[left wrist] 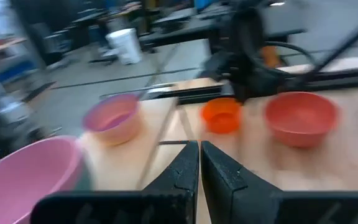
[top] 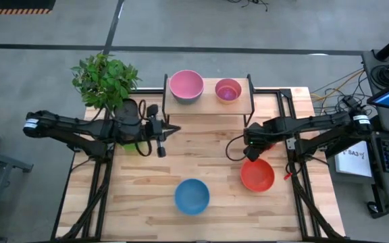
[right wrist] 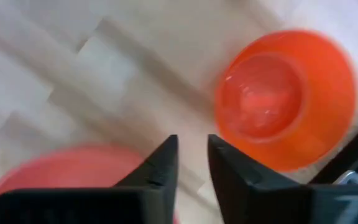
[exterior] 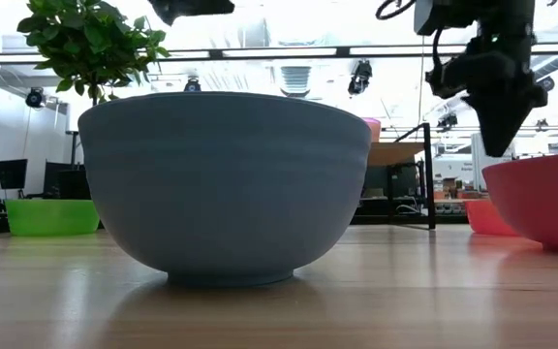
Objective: Place and stack bowls onto a shelf
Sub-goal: Stack the small orange bowl on top of the small purple bowl
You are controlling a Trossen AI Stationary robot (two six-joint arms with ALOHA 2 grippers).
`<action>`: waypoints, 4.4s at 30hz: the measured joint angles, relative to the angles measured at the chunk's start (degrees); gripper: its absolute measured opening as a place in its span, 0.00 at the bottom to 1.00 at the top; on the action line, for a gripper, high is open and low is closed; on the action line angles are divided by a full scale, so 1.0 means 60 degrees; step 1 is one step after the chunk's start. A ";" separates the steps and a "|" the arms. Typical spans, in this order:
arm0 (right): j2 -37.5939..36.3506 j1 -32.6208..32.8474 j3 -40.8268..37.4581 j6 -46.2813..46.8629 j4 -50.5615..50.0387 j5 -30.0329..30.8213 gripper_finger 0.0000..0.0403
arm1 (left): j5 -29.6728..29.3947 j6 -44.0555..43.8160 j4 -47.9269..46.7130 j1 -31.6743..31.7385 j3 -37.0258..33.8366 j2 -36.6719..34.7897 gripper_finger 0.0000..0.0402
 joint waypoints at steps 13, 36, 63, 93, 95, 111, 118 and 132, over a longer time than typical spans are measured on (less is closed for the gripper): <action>0.1937 -0.0871 -0.0011 -0.0106 0.0259 0.1444 0.42 | -0.2592 -0.0686 -0.0014 0.0004 -0.0376 0.0017 0.00; 0.3514 -0.0988 -0.0015 -0.0224 0.0576 0.1184 0.03 | -0.2609 -0.0611 0.0012 0.0003 -0.0376 0.0011 0.00; 0.1504 -0.0103 0.5292 -0.5425 -0.0730 -0.1623 0.02 | -0.2594 -0.0534 0.0012 0.0002 -0.0376 0.0011 0.00; 0.4404 -0.2325 0.9179 -1.1113 -0.1865 0.2610 0.02 | -0.2587 -0.0356 -0.0108 0.0000 -0.0383 0.0011 0.00; 0.4632 -0.2500 0.9393 -1.1347 -0.2145 0.2613 0.02 | -0.2587 -0.0356 -0.0195 0.0000 -0.0387 0.0011 0.00; 0.5384 -0.3800 0.9956 -1.2166 -0.2561 0.1122 0.02 | -0.2590 -0.0355 -0.0246 0.0002 -0.0387 0.0011 0.00; 0.5359 -0.4159 0.9956 -1.2163 -0.2479 0.1091 0.02 | -0.2590 -0.0356 -0.0246 0.0000 -0.0387 0.0011 0.00; 0.5348 -0.4259 0.9956 -1.2035 -0.2143 0.0763 0.20 | -0.2590 -0.0353 -0.0261 0.0001 -0.0387 0.0011 0.00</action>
